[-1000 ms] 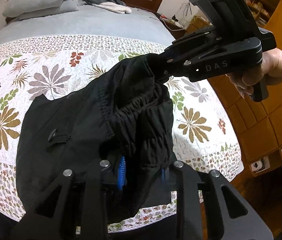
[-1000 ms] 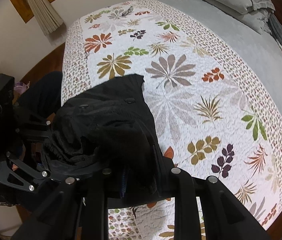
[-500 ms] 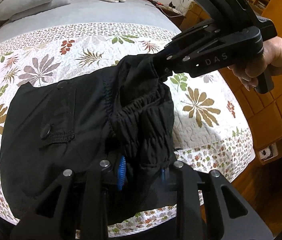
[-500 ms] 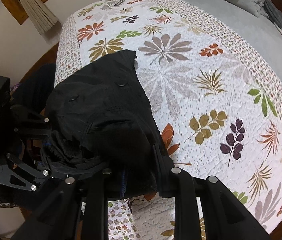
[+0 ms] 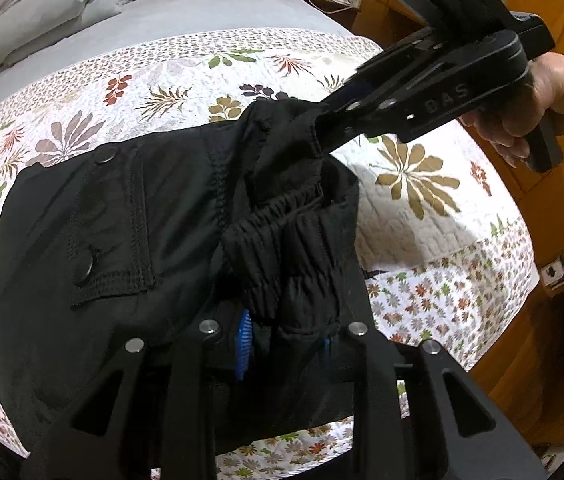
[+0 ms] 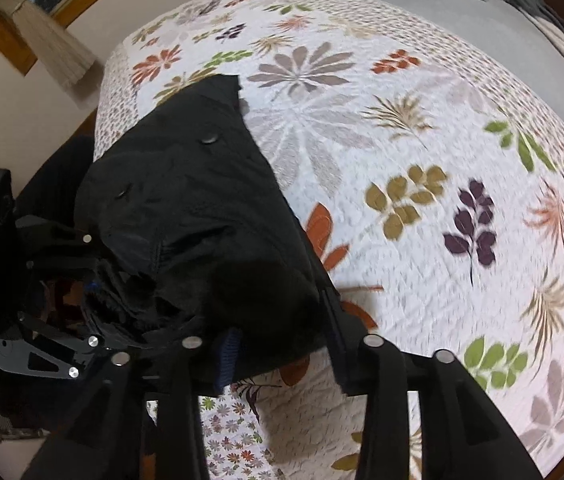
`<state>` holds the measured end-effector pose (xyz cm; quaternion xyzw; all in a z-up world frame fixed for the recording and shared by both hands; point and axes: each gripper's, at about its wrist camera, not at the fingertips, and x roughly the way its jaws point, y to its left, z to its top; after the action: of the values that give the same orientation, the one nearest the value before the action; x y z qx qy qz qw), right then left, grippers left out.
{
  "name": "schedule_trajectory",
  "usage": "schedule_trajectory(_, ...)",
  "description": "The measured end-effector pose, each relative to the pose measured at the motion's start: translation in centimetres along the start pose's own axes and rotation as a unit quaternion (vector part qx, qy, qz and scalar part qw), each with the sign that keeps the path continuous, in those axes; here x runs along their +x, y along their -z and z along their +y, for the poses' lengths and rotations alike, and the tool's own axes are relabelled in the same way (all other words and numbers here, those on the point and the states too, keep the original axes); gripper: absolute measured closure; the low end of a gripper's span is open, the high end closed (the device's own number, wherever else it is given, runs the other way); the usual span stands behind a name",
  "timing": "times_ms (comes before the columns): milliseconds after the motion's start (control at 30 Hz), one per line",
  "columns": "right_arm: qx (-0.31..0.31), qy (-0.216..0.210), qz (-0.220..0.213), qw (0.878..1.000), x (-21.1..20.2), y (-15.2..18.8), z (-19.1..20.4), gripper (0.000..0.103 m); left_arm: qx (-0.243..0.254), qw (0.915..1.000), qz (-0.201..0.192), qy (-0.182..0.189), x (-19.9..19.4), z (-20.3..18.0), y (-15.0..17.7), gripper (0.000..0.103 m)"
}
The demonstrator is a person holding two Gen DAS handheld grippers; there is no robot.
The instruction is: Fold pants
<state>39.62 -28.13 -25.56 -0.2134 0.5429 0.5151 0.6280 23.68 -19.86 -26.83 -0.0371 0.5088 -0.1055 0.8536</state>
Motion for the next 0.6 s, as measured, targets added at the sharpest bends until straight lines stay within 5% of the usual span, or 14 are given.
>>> schedule_trajectory(167, 0.075, 0.006, -0.047, 0.996, -1.7, 3.4, -1.2, 0.053, 0.020, 0.9998, 0.002, -0.010, 0.5, -0.4, 0.4, 0.077)
schedule_trajectory(300, 0.168, 0.017, -0.126, 0.978, -4.1, 7.3, -1.4, 0.042, 0.053, 0.9982, 0.005, -0.026, 0.8, -1.4, 0.7, 0.070)
schedule_trajectory(433, 0.286, -0.009, -0.219, 0.933, -5.8, 11.6, -0.7, 0.029, 0.137, 0.9899, 0.014, -0.033, 1.4, -4.0, 2.0, 0.028)
schedule_trajectory(600, 0.374, -0.079, -0.325, 0.865, -6.6, 15.1, 2.4, 0.023, 0.232, 0.9716, 0.002, -0.047, 0.5, -6.6, 4.9, 0.020)
